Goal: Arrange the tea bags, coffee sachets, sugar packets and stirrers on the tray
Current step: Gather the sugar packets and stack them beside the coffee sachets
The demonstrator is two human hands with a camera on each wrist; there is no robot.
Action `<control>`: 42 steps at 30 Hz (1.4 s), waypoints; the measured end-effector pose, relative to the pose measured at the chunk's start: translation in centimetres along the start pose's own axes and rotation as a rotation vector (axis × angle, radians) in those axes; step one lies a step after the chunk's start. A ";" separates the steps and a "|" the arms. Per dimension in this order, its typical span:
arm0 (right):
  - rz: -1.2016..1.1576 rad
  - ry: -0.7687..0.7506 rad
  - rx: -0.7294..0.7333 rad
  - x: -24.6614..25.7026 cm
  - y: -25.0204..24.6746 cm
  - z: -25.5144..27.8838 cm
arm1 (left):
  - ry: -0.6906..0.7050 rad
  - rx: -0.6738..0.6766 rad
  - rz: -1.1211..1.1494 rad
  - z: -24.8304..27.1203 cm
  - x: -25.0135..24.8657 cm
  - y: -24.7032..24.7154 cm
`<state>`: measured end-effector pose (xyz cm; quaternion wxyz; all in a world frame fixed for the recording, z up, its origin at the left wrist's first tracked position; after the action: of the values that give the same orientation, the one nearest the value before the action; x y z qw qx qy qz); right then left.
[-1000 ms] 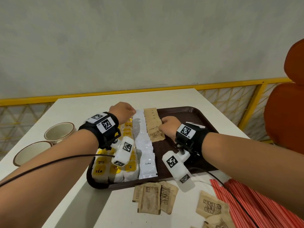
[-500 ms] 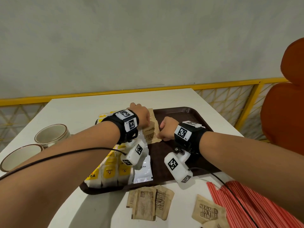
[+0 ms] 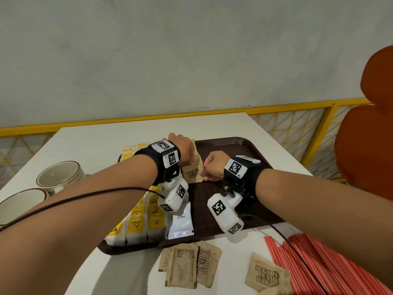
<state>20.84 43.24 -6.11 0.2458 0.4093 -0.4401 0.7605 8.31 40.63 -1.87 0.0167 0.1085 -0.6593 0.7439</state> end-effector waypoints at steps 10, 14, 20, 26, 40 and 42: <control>0.073 0.081 0.085 1.0 0.7 0.2 | -0.019 -0.117 0.234 0.5 2.1 0.0; 0.094 0.069 0.055 1.2 0.0 0.8 | -0.057 -0.188 0.383 0.8 3.6 0.1; 0.281 -0.224 -0.076 1.9 -0.4 2.6 | -0.078 -0.216 0.445 1.7 6.1 0.2; 0.764 -0.471 0.155 2.8 0.7 3.4 | -0.081 -0.162 0.404 2.3 6.0 0.5; 0.854 -0.376 0.111 3.2 1.1 1.9 | 0.023 0.003 0.053 1.0 1.3 -0.7; 0.841 -0.375 0.108 3.1 1.0 1.8 | 0.008 0.027 0.007 0.8 1.0 -0.5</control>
<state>19.16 41.24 -3.49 -0.1894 0.3379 -0.5645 0.7289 7.57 39.78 -1.07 0.0152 0.1035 -0.6494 0.7532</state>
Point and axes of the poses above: each hand's wrist, its own z-axis away from the middle knuckle, its own y-axis out of the palm, x = y × z, the point moved 2 cm from there along -z, towards the middle knuckle, and after that the axes turned 10 degrees about -z, right-handed, at the moved point
